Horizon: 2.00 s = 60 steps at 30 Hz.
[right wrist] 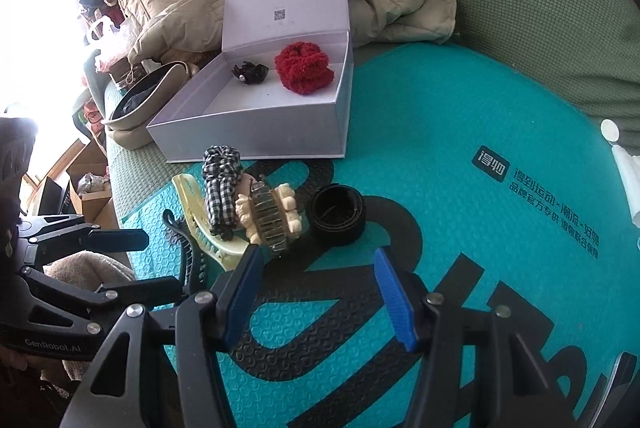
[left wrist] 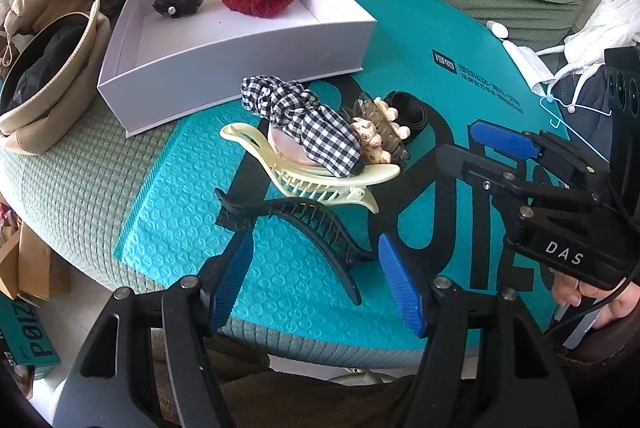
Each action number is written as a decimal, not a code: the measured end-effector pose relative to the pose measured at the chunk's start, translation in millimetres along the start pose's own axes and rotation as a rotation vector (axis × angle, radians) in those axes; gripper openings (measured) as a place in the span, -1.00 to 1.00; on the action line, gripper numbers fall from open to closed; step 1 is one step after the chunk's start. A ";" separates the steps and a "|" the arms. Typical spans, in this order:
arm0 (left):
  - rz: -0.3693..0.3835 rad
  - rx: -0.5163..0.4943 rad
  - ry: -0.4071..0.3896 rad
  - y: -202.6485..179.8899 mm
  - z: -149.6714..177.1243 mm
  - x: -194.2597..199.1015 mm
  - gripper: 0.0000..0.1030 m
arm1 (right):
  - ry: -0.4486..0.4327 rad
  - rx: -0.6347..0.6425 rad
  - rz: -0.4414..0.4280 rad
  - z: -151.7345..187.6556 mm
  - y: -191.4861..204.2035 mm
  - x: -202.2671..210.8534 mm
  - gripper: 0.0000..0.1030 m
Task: Organize objects
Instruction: 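Withdraw both tools from the box back toward the remaining accessories, then grasp the black hair tie with the right tool while the left tool grasps the black comb clip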
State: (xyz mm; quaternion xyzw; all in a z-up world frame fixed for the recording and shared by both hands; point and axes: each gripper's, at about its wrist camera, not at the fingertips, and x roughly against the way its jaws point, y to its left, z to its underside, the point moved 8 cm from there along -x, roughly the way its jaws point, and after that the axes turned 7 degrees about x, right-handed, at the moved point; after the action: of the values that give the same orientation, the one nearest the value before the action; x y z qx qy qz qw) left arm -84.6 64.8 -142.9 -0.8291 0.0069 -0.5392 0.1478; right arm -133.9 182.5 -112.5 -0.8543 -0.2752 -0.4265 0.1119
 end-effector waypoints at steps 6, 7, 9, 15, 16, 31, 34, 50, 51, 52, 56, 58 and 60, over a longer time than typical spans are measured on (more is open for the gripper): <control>-0.018 0.017 0.008 6.4 -4.9 -15.0 0.24 | 0.005 0.011 0.025 -5.7 -5.9 -12.8 0.13; -0.030 0.016 0.010 9.3 -5.7 -17.2 0.24 | 0.005 0.007 0.025 -6.9 -7.1 -15.3 0.13; -0.036 0.022 0.004 16.4 -7.1 -18.1 0.24 | 0.002 0.001 0.017 -9.4 -8.1 -18.3 0.13; -0.080 0.052 -0.006 42.9 -10.4 -16.0 0.24 | 0.002 -0.007 0.019 -17.2 -11.3 -30.6 0.13; -0.090 0.060 -0.007 48.1 -10.5 -15.4 0.24 | 0.002 -0.011 0.017 -18.8 -11.4 -33.2 0.13; -0.085 0.115 -0.016 70.4 -13.2 -10.8 0.24 | -0.025 -0.051 0.013 -35.6 -13.8 -47.9 0.13; -0.091 0.099 -0.009 65.4 -12.5 -15.3 0.24 | -0.021 -0.068 0.009 -32.4 -17.4 -49.4 0.13; -0.070 0.075 -0.035 66.5 -25.2 -18.4 -0.50 | -0.018 -0.081 0.036 -18.8 -26.3 -43.4 0.13; -0.067 0.068 -0.033 65.7 -26.1 -19.0 -0.52 | -0.011 -0.080 0.034 -18.1 -26.1 -46.1 0.13; -0.063 0.063 -0.031 64.8 -27.1 -19.8 -0.52 | -0.009 -0.083 0.032 -18.2 -25.4 -48.1 0.13; -0.049 0.050 -0.020 64.5 -31.7 -21.9 -0.54 | 0.007 -0.080 0.033 -20.2 -23.1 -56.8 0.07; -0.051 0.044 -0.012 64.8 -34.1 -22.6 -0.54 | 0.022 -0.079 0.029 -19.7 -21.9 -60.9 -0.13; -0.058 0.029 -0.009 64.7 -37.9 -23.6 -0.54 | 0.020 -0.080 0.039 -19.8 -21.6 -61.2 -0.13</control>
State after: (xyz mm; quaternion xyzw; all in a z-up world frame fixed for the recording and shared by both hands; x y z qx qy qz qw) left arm -118.9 -2.0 -166.1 -0.8291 -0.0256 -0.5396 0.1442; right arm -189.1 168.9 -149.7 -0.8590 -0.2401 -0.4433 0.0886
